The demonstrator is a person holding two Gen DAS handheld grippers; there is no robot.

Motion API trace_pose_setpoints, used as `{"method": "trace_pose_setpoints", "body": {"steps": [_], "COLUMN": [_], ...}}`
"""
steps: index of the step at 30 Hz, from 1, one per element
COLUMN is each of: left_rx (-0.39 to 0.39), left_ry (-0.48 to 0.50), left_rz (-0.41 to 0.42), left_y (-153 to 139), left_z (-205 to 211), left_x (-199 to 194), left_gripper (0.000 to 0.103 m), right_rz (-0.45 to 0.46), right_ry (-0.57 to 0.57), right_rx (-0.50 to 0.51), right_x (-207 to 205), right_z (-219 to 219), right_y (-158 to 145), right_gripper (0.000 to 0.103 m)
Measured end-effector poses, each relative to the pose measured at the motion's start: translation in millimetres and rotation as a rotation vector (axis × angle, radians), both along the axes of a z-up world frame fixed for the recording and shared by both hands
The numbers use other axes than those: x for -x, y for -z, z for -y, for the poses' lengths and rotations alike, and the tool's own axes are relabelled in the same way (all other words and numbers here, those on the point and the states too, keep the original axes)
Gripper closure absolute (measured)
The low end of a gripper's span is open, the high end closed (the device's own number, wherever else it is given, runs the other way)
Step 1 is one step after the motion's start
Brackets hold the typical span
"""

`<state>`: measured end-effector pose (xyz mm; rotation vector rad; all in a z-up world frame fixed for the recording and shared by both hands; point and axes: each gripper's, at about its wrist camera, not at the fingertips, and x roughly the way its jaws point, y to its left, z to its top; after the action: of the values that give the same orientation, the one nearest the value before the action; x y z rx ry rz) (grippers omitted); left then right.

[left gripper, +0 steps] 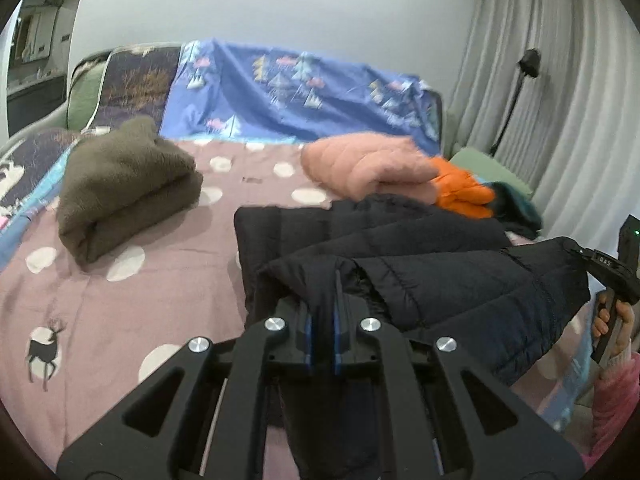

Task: Fold large clothes

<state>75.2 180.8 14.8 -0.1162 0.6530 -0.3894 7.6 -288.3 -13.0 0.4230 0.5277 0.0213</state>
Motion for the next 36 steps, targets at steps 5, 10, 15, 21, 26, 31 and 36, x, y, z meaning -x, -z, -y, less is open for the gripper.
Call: {"method": "trace_pose_setpoints", "body": {"steps": [5, 10, 15, 21, 26, 31, 36], "left_rx": [-0.016, -0.022, 0.029, 0.009, -0.009, -0.049, -0.062], "left_ry": [-0.033, -0.034, -0.047, -0.046, -0.03, 0.024, 0.065], "left_rz": [-0.078, -0.083, -0.047, 0.024, 0.001, -0.062, -0.199], "left_y": [47.4, 61.5, 45.5, 22.8, 27.7, 48.4, 78.4], "left_z": [6.3, 9.7, 0.7, -10.3, -16.6, -13.8, -0.9], "left_x": [-41.2, -49.4, -28.1, 20.4, 54.3, 83.6, 69.2], "left_gripper": [0.091, 0.085, 0.047, 0.031, 0.026, 0.026, 0.071], "right_rz": [-0.118, -0.123, -0.081, -0.064, -0.114, -0.18, -0.242], "right_ry": [0.009, -0.006, 0.004, 0.002, -0.027, -0.092, -0.167], "right_rx": [-0.003, 0.007, -0.033, -0.015, 0.045, 0.136, 0.15], "right_x": [-34.2, -33.7, -7.4, 39.0, 62.1, 75.5, 65.4], "right_z": [2.4, 2.7, 11.0, 12.7, -0.1, -19.2, -34.9], "right_y": [48.9, 52.4, 32.8, 21.6, 36.3, 56.5, 74.5], "right_gripper": [0.097, 0.093, 0.055, 0.053, 0.053, 0.045, 0.045]}}
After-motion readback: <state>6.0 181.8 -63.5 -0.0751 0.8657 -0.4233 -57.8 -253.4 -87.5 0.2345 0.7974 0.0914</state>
